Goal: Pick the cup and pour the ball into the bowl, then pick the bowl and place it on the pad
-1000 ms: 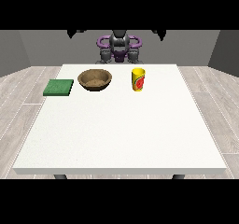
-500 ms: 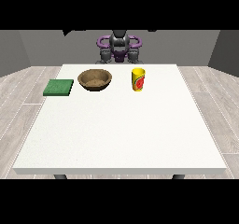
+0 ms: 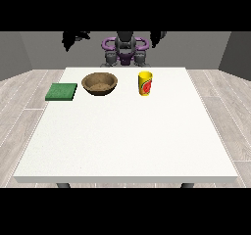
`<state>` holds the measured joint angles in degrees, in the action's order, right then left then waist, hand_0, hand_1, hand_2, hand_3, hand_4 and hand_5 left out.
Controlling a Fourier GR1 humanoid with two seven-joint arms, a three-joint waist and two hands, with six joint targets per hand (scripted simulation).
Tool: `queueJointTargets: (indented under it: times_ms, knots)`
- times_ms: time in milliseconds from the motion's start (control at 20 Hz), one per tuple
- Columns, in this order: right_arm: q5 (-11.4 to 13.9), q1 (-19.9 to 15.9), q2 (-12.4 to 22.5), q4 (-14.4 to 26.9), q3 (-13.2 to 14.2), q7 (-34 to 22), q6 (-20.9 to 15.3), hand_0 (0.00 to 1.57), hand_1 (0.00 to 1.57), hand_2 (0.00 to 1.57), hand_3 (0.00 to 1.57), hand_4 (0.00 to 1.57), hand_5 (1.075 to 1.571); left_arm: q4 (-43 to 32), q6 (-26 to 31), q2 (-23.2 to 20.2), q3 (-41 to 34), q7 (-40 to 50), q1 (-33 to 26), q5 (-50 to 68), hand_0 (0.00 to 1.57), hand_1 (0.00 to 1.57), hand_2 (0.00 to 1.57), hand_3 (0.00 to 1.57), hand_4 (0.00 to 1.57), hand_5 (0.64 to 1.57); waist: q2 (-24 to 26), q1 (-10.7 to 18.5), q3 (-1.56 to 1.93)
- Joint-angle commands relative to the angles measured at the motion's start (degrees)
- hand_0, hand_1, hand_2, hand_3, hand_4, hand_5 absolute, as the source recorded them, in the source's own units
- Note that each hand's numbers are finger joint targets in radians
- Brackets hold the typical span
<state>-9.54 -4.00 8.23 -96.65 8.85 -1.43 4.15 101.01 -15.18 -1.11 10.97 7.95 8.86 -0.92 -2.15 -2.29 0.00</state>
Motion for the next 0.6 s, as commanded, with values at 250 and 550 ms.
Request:
queueJointTargets:
  times_ms: [250,550]
  knots:
    - [-1.1,-6.5,3.5,5.8,4.0,3.7,1.6,0.00,0.00,0.00,0.00,0.18,1.571,-14.2,3.2,-1.4,-6.7,-17.5,3.4,0.2,0.00,0.00,0.00,0.00,0.00,1.464,-7.2,-0.2,-0.02]
    - [-3.6,-10.9,6.2,10.1,7.0,7.7,4.6,0.00,0.00,0.00,0.00,0.20,1.571,-24.7,3.1,1.0,-8.8,-28.9,5.5,0.2,0.00,0.00,0.00,0.00,0.00,1.469,-9.8,-0.7,-0.01]
